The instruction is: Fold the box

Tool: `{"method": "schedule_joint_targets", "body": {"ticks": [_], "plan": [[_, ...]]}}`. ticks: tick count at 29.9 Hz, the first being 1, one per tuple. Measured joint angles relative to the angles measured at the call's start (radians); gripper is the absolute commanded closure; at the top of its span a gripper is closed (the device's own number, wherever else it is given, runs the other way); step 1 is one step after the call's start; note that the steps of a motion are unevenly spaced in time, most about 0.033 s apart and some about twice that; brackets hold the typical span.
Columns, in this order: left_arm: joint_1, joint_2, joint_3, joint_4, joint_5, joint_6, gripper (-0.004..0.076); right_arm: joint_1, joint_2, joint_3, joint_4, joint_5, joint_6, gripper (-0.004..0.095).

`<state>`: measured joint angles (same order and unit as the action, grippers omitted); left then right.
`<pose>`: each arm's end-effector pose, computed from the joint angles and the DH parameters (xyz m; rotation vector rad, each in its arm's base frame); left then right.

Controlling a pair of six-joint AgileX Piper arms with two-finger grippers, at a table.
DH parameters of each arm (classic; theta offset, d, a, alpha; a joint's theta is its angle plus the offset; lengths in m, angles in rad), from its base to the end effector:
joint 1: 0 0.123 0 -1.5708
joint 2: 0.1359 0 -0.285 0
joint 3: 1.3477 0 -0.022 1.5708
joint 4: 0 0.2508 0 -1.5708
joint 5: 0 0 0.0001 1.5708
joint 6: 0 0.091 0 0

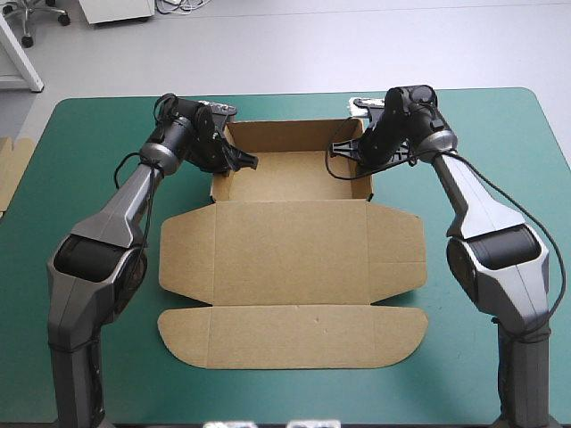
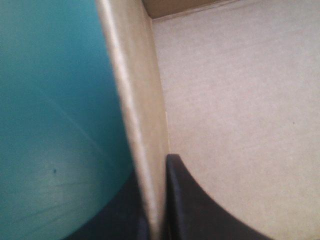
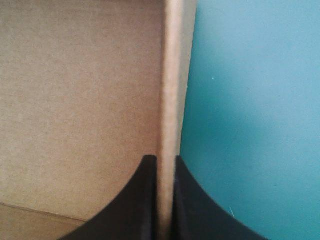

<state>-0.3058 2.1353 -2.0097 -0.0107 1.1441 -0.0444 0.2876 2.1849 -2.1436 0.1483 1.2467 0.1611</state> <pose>0.4475 -0.1422 0.2690 0.3561 2.7359 -0.1089 0.4534 0.1474 0.2811 -0.1475 2.7929 0.3205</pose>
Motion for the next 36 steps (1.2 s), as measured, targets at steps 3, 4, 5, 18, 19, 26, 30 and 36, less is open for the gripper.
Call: {"method": "schedule_joint_targets", "body": {"ticks": [3, 4, 5, 18, 19, 26, 30, 36], "plan": [[0.000, 0.019, 0.000, -0.010, -0.002, 0.000, 0.0734, 0.000, 0.010, 0.005, -0.008, -0.001, -0.003, 0.0905], [0.000, 0.021, 0.000, -0.011, -0.004, 0.000, 0.0734, 0.000, 0.011, 0.010, -0.009, -0.005, -0.003, 0.0904], [0.000, 0.021, 0.000, -0.013, -0.004, 0.001, 0.0734, 0.000, 0.010, 0.018, -0.009, -0.010, -0.003, 0.0904], [0.004, 0.038, -0.011, -0.037, -0.006, 0.007, 0.0734, 0.012, -0.007, 0.085, -0.038, -0.059, -0.006, 0.0905], [0.004, 0.038, -0.011, -0.037, -0.007, 0.008, 0.0734, 0.012, -0.007, 0.085, -0.038, -0.061, -0.006, 0.0905], [0.004, 0.047, -0.040, -0.041, 0.017, 0.022, 0.0641, 0.015, -0.010, 0.077, -0.042, -0.056, -0.011, 0.0706], [0.003, 0.049, -0.054, -0.055, 0.015, 0.056, 0.0349, 0.017, -0.010, 0.066, -0.052, -0.029, -0.036, 0.0484], [0.002, 0.046, -0.062, -0.087, 0.026, 0.073, 0.0175, 0.017, -0.011, 0.052, -0.057, -0.013, -0.040, 0.0392]]}}
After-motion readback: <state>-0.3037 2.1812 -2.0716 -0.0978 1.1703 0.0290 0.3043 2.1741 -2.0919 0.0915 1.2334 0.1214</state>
